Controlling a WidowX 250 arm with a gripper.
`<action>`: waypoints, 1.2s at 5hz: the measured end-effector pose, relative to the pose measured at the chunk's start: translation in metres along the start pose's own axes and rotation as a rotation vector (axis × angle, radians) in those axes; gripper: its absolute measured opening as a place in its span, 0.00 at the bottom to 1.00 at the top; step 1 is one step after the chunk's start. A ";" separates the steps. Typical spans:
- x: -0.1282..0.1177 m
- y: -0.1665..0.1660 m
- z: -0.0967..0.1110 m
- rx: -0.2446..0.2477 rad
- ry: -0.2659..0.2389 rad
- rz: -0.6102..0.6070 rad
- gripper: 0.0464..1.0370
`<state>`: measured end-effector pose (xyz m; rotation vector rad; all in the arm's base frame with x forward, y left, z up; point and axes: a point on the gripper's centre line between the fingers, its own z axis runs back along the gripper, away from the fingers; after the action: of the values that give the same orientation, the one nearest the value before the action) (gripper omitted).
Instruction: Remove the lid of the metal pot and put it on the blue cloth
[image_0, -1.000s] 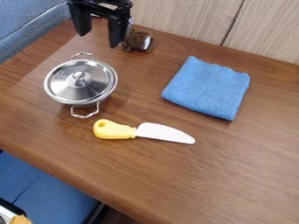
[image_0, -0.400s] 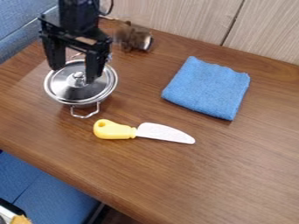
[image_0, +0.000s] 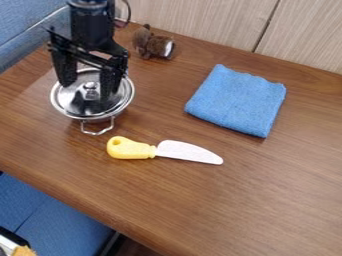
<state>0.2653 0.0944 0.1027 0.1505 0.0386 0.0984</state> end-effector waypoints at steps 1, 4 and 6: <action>0.006 0.000 -0.004 0.001 -0.023 0.002 0.96; 0.009 0.001 -0.006 0.008 -0.073 0.025 0.37; 0.009 0.002 -0.004 0.001 -0.067 0.030 0.24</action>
<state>0.2741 0.0976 0.0992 0.1557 -0.0301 0.1228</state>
